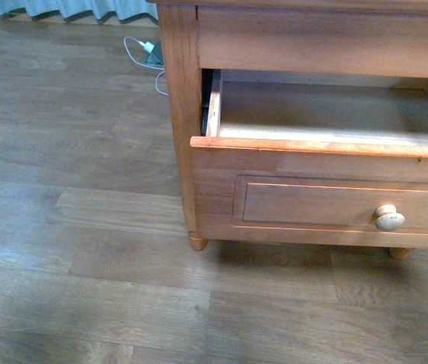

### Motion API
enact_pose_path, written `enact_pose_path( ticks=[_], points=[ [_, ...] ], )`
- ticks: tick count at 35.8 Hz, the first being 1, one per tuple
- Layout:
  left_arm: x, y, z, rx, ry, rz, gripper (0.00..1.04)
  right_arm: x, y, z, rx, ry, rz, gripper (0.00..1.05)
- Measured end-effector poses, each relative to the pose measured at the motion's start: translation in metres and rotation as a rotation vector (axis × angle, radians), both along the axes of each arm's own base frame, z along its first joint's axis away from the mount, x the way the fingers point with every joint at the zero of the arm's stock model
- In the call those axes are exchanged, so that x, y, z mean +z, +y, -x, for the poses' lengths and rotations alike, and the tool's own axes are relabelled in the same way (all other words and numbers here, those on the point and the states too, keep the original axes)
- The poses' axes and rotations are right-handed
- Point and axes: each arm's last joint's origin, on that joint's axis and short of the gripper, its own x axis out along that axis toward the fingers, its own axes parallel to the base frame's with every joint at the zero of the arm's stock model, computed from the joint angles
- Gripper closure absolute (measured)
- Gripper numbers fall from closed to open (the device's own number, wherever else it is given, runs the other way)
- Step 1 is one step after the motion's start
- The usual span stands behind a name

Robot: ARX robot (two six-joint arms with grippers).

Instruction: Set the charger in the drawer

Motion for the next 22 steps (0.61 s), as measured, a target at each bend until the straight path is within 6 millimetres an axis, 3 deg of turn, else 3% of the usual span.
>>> enact_pose_path(
  ticks=[4,8,14,15,22],
  points=[
    [0.000,0.000,0.000,0.000,0.000,0.000,0.06,-0.002,0.000,0.000,0.014,-0.027,0.015,0.11],
    [0.000,0.000,0.000,0.000,0.000,0.000,0.06,-0.012,0.005,0.004,0.042,-0.306,0.145,0.35],
    [0.000,0.000,0.000,0.000,0.000,0.000,0.06,-0.024,0.013,0.011,0.049,-0.327,0.167,0.71],
    [0.000,0.000,0.000,0.000,0.000,0.000,0.06,-0.026,0.014,0.011,0.051,-0.325,0.172,0.72],
    [0.000,0.000,0.000,0.000,0.000,0.000,0.06,-0.027,0.015,0.012,0.056,-0.328,0.172,0.30]
  ],
)
